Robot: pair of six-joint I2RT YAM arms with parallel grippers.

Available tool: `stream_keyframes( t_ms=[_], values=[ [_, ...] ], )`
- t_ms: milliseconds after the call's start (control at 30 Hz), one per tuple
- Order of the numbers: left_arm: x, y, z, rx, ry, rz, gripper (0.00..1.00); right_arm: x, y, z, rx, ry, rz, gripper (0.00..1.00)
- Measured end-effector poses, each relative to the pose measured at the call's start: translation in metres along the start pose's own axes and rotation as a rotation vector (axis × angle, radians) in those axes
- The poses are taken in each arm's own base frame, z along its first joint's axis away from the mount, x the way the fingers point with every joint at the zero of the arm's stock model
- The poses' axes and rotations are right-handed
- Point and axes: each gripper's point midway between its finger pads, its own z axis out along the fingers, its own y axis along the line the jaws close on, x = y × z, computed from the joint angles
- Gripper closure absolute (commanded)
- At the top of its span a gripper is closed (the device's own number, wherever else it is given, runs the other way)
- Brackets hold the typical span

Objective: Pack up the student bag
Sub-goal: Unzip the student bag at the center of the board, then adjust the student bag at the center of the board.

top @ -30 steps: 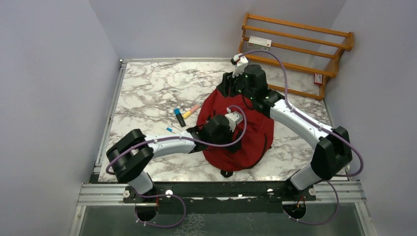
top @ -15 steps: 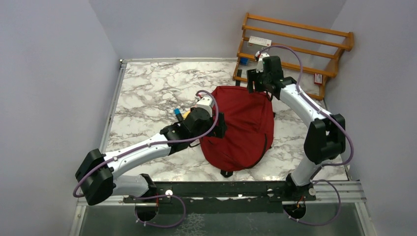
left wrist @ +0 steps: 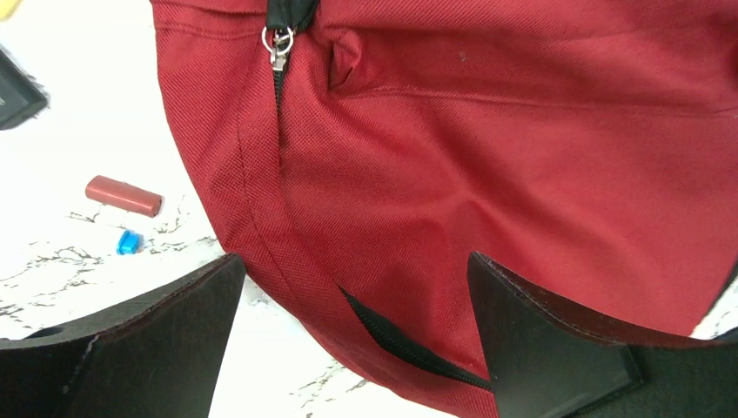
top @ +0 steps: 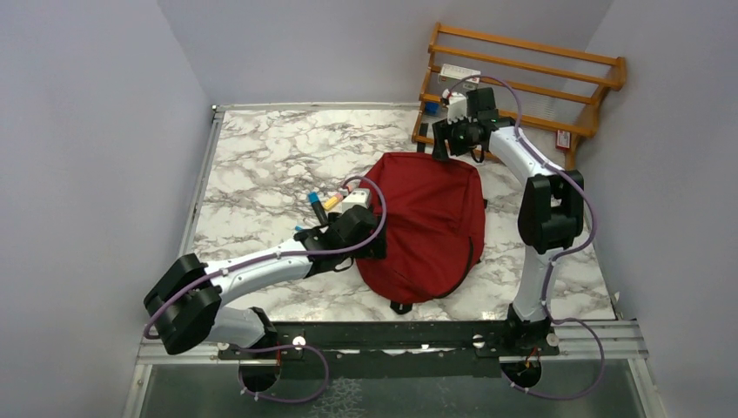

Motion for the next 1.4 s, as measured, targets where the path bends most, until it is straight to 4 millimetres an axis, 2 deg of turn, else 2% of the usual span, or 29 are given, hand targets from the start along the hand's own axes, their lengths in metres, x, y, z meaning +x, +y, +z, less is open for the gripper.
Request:
stream_keyframes(
  t_ms=[167,267,400,467,533,600,733,867,933,1000,1167,1300,1400],
  values=[
    [0.014,0.0,0.015,-0.002,0.047,0.005,0.01,0.018,0.008,0.009,-0.137,0.043,0.011,0.37],
    [0.021,0.001,0.024,-0.002,0.07,0.005,0.05,0.029,0.013,0.016,-0.196,0.069,0.024,0.5],
    [0.027,0.003,0.034,0.002,0.1,-0.006,0.28,0.034,0.022,0.022,-0.262,0.084,0.029,0.73],
    [0.028,0.005,0.037,0.011,0.108,-0.02,0.37,0.033,0.022,0.022,-0.269,0.078,0.027,0.89],
    [0.029,0.008,0.039,0.021,0.116,-0.032,0.53,0.032,0.021,0.021,-0.27,0.07,0.028,0.99],
    [0.027,0.01,0.041,0.031,0.12,-0.049,0.71,0.031,0.02,0.019,-0.264,0.059,0.031,0.99],
    [0.023,0.011,0.042,0.054,0.126,-0.057,0.98,0.03,0.02,0.011,-0.234,0.031,0.032,1.0],
    [0.016,0.009,0.04,0.074,0.13,-0.039,1.0,0.028,0.019,-0.011,-0.171,0.006,0.048,1.0],
    [0.006,0.003,0.037,0.095,0.118,-0.03,1.0,0.023,0.018,-0.026,-0.137,-0.014,0.064,1.0],
    [-0.014,-0.01,0.03,0.135,0.091,-0.015,1.0,0.014,0.018,-0.043,-0.101,-0.044,0.077,0.99],
    [-0.076,-0.053,0.007,0.247,-0.009,0.029,1.0,-0.015,0.009,-0.084,0.007,-0.141,0.116,1.0],
    [-0.12,-0.078,-0.016,0.307,-0.069,0.075,1.0,-0.03,-0.011,-0.118,0.12,-0.216,0.213,0.99],
    [-0.156,-0.095,-0.027,0.343,-0.118,0.103,1.0,-0.033,-0.033,-0.151,0.206,-0.286,0.315,1.0]
  ],
)
